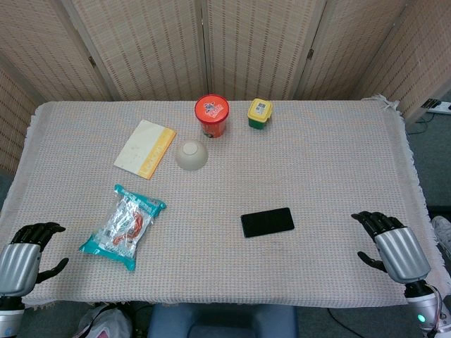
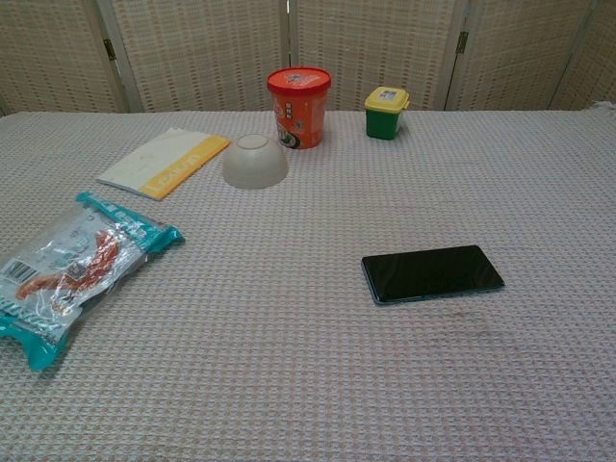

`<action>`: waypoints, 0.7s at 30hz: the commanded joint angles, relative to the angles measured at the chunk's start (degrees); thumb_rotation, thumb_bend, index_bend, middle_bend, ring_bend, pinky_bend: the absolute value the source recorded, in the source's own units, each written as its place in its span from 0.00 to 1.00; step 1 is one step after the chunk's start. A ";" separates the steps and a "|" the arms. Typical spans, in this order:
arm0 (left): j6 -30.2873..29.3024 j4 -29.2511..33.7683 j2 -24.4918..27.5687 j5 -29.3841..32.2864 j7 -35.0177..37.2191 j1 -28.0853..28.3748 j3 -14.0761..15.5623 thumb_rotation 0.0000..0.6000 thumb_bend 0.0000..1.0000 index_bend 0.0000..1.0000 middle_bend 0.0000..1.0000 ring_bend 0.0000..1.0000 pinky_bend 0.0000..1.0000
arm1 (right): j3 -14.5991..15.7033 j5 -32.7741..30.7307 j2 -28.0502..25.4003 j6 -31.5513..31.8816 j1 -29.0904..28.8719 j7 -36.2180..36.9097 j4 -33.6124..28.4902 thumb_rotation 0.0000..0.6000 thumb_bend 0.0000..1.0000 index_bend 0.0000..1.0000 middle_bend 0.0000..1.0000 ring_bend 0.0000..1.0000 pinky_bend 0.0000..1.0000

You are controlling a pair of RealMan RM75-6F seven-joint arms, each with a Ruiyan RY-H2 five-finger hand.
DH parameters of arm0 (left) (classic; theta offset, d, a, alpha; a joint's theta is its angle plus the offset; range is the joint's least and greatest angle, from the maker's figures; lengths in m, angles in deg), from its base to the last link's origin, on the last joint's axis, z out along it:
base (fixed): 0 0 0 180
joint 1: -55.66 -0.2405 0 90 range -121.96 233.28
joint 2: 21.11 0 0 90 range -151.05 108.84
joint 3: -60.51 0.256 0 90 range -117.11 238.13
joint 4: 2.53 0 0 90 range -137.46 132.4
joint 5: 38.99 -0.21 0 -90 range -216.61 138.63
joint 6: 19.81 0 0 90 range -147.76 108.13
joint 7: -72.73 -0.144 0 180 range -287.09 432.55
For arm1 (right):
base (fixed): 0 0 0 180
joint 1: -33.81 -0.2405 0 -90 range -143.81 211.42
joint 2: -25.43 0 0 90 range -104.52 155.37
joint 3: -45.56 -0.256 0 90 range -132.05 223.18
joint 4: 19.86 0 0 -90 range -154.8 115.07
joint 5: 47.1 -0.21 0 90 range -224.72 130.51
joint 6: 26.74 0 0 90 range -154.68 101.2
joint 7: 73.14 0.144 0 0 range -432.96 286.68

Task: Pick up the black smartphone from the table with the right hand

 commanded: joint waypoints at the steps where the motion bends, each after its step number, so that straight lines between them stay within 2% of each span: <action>1: 0.09 0.04 -0.02 0.50 -0.30 0.17 -0.39 1.00 0.20 0.33 0.31 0.26 0.26 | -0.35 -0.25 0.10 0.25 0.43 -0.47 -0.14 1.00 0.04 0.23 0.29 0.28 0.43; 7: 0.56 0.00 -0.10 0.50 -0.26 0.58 -0.42 1.00 0.20 0.33 0.31 0.26 0.26 | -1.36 -1.45 0.89 0.92 1.65 -1.70 -0.01 1.00 0.06 0.23 0.29 0.28 0.43; 10: 0.50 -0.07 -0.13 0.50 0.00 0.60 -0.42 1.00 0.20 0.33 0.31 0.26 0.26 | -2.10 -2.13 1.40 0.45 1.58 -3.57 0.02 1.00 0.11 0.23 0.31 0.28 0.43; 13: 0.38 -0.14 -0.09 0.49 0.36 0.59 -0.43 1.00 0.20 0.33 0.31 0.26 0.26 | -3.06 -2.39 2.64 -0.81 0.69 -4.79 -0.08 1.00 0.13 0.23 0.31 0.28 0.43; 21: -0.42 -0.57 0.12 0.13 1.36 -0.08 0.18 1.00 0.20 0.33 0.31 0.26 0.26 | -4.65 -2.75 8.89 -10.84 -5.47 -8.33 1.29 1.00 0.13 0.23 0.32 0.28 0.43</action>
